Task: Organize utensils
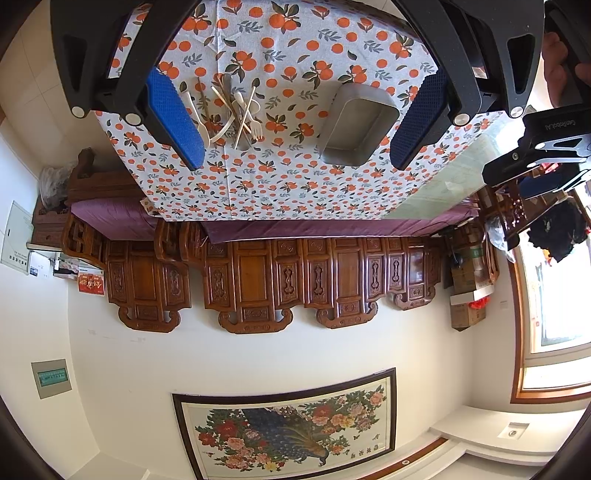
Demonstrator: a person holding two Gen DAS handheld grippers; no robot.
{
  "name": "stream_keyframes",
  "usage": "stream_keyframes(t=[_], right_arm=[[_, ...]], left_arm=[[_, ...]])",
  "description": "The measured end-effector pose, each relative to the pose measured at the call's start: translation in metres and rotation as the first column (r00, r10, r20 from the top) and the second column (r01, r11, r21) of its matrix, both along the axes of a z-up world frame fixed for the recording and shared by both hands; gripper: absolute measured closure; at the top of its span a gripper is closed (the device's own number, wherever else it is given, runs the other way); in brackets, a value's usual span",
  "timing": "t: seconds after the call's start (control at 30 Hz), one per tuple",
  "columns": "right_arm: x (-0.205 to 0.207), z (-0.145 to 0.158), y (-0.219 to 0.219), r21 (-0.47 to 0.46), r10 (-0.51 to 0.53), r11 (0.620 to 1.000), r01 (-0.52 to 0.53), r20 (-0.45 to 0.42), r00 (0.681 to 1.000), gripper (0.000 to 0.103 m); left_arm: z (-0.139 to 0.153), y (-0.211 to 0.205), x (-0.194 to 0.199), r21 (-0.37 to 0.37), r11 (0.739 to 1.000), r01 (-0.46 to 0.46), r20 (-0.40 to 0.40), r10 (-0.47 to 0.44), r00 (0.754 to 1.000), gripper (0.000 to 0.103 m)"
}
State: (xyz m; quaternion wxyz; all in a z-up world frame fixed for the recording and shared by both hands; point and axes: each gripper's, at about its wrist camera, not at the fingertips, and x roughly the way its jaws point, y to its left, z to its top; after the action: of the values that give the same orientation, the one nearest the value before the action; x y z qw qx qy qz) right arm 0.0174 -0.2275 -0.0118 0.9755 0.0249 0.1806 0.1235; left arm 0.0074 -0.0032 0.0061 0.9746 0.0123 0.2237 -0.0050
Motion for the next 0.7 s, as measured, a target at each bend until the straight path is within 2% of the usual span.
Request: stream_keyframes(t=[0.5,0.53,0.7], right_arm=[[0.001,0.001,0.0,0.001,0.001,1.0,-0.001,-0.001,1.0,0.003],[0.0,0.001,0.002,0.002,0.001,1.0,-0.001,-0.001,1.0,0.003],[0.0,0.001,0.001,0.001,0.001,1.0,-0.001,-0.001,1.0,0.003]], left_arm=[[0.015,0.0,-0.005,0.001,1.0,0.005,0.008,-0.005,1.0,0.007],[0.003,0.005,-0.005,-0.004,1.0,0.004,0.008,-0.004,1.0,0.007],[0.007,0.002,-0.002,-0.002,1.0,0.007,0.007,-0.007,1.0,0.007]])
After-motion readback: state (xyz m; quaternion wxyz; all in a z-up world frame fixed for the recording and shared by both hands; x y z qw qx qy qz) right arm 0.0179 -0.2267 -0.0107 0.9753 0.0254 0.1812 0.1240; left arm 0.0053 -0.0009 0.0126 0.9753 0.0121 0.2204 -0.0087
